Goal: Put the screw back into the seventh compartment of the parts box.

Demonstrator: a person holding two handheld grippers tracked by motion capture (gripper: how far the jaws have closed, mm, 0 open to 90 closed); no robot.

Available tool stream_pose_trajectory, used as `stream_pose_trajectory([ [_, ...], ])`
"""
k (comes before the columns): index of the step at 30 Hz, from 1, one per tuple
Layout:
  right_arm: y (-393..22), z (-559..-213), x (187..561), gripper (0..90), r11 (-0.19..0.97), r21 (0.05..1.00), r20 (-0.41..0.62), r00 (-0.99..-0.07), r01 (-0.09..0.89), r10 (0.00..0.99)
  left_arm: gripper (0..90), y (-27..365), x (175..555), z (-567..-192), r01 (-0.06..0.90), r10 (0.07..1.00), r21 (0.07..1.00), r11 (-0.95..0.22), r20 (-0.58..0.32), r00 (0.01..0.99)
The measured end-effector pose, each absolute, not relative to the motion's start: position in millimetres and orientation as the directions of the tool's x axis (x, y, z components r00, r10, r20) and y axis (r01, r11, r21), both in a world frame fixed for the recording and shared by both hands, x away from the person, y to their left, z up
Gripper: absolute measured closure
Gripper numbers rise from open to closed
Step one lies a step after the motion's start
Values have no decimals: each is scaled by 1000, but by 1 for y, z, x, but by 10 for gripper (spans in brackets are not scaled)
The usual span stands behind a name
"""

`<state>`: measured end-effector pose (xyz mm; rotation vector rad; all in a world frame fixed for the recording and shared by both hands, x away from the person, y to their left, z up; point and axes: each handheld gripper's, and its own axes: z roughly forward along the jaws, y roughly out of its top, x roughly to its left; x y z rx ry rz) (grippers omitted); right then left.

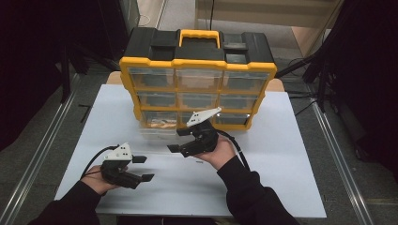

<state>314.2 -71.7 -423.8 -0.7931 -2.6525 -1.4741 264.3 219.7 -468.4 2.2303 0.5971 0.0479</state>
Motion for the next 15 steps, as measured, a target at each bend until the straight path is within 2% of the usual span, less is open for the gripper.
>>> stream_pose_trajectory([
  [15,-86,-433,305,301,430,794,233,-869,430,437,276,220,264,-468,398,428,723,-565,-155,890],
])
